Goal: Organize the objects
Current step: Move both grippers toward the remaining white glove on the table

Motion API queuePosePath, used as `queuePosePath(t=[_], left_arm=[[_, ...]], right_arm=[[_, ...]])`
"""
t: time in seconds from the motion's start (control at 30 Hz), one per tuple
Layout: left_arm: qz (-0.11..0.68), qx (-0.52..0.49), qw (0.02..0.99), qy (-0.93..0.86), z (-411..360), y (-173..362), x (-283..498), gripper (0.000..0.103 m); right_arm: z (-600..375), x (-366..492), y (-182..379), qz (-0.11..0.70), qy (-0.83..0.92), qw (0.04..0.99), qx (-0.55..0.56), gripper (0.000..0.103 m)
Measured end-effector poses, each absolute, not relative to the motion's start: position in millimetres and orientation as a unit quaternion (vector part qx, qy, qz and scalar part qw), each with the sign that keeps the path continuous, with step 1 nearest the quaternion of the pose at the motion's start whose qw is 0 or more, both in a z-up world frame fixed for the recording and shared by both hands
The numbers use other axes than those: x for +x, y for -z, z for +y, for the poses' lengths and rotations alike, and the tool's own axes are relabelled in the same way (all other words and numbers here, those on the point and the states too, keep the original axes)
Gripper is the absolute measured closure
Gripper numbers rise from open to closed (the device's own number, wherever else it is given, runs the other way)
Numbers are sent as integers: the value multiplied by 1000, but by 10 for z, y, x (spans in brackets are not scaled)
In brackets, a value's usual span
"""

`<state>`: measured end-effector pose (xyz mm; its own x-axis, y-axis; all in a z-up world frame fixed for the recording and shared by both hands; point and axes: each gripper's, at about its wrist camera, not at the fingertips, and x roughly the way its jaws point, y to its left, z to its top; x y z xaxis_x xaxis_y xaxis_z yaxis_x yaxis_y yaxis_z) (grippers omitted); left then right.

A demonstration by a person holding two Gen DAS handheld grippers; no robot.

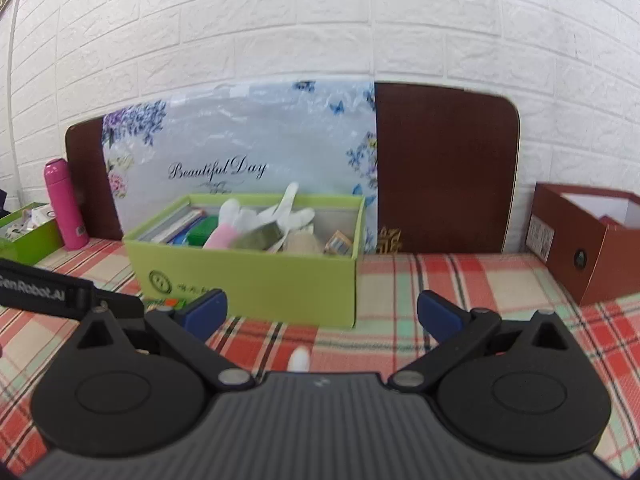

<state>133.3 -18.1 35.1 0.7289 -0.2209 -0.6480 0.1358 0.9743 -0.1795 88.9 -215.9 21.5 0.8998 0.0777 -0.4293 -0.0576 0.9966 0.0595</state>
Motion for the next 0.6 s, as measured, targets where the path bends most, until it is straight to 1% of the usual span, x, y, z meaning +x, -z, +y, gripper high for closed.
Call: queuePosePath(t=[0.37, 0.6], left_arm=[[389, -65, 915, 80, -34, -82, 1156, 22], [382, -34, 912, 144, -250, 27, 993, 22]], right_arm=[[-2139, 589, 46, 261, -30, 964, 32, 0], [-2291, 329, 320, 296, 2, 955, 12, 0]])
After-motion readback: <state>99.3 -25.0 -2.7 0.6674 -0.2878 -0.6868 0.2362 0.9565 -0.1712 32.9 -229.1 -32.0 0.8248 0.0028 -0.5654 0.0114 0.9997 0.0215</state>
